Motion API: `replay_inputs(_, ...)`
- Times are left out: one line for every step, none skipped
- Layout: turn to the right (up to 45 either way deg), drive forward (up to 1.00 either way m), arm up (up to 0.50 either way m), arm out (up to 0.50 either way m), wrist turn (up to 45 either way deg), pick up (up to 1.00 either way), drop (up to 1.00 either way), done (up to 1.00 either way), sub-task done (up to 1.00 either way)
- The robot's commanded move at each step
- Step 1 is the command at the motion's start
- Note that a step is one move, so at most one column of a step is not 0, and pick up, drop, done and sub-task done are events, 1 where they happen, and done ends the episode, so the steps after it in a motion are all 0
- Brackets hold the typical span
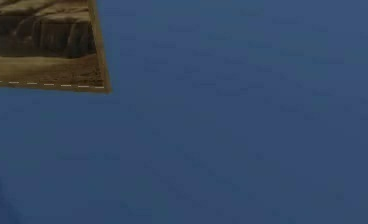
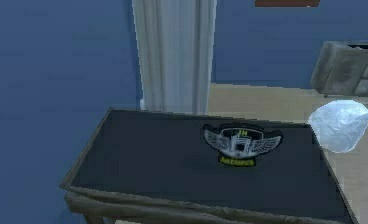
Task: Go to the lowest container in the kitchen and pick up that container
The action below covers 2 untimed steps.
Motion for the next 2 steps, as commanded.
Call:
replay_inputs(9.0,0.0,0.0,0.0,0.0,0.0,0.0,0.0,0.0)
replay_inputs(0.0,0.2,0.0,0.0,0.0,0.0,0.0,0.0,0.0)
